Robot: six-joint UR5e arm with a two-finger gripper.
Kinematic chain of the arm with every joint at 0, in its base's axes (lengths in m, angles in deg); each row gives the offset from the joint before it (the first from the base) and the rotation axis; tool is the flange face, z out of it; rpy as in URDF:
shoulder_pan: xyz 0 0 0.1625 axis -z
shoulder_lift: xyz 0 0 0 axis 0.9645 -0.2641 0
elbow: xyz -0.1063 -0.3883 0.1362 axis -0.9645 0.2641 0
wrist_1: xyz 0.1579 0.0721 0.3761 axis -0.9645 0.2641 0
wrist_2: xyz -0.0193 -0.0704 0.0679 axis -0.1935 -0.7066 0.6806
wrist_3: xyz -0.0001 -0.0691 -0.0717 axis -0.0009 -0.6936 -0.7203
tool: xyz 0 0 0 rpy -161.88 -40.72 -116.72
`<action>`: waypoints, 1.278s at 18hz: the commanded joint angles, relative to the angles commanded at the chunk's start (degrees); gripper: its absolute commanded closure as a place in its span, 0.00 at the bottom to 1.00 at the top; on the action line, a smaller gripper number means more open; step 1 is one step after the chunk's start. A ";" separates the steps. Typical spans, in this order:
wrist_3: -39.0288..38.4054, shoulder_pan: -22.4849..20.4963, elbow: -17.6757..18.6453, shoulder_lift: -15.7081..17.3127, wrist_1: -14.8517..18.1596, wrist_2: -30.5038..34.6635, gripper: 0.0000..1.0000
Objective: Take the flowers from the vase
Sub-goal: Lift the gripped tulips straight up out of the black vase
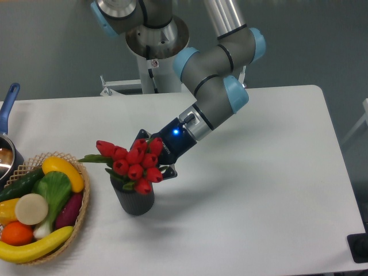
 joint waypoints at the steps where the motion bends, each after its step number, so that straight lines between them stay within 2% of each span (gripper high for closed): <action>1: -1.23 0.09 -0.35 0.62 0.00 0.00 0.61; 11: -9.68 -0.09 -0.88 7.56 0.09 0.18 0.59; 15: -14.59 -0.35 -3.43 8.71 0.09 0.26 0.59; 23: -19.52 -1.67 -5.54 11.61 0.18 0.44 0.59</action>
